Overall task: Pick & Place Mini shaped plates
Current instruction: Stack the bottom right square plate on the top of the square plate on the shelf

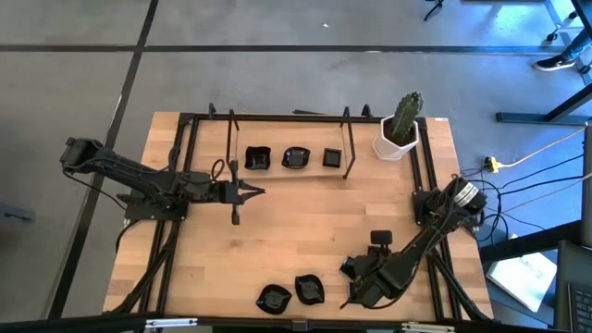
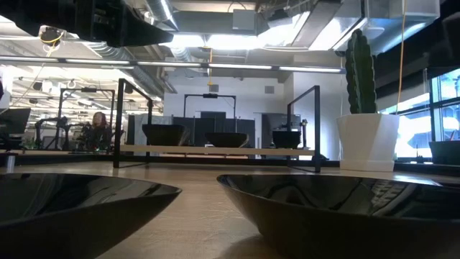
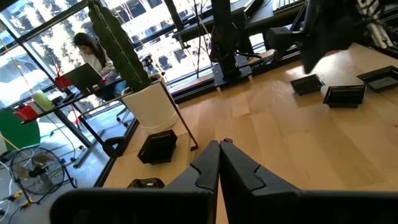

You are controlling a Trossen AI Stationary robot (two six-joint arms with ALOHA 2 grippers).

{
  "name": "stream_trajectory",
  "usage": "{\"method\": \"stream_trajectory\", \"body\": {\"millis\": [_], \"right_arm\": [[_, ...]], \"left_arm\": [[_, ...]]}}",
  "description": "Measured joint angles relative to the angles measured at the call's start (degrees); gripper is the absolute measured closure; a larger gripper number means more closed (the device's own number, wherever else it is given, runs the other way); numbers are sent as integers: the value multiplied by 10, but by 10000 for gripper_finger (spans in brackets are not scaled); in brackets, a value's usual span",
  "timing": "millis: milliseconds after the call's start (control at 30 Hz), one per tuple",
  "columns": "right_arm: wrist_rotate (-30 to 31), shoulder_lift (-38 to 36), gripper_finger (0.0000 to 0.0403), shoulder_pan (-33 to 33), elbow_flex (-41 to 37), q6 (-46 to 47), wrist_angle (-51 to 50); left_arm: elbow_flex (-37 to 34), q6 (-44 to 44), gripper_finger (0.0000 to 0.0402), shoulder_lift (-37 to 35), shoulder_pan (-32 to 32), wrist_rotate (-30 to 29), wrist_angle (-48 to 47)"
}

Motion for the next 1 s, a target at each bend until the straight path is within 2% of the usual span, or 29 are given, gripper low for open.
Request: {"method": "stream_trajectory", "body": {"millis": [200, 333, 500, 600, 1000], "right_arm": [[-80, -9, 371, 0, 4, 45, 71], [-82, -9, 330, 0, 4, 79, 99], [-52, -9, 272, 0, 3, 92, 76], [-57, -9, 251, 0, -11, 91, 78], [-78, -9, 241, 0, -90, 90, 135]], "left_arm": [[0, 0, 399, 0, 0, 0, -1], [0, 0, 395, 0, 0, 0, -3], [0, 0, 396, 0, 0, 0, -5], [0, 0, 398, 0, 0, 0, -6], [0, -1, 392, 0, 0, 0, -9]]}}
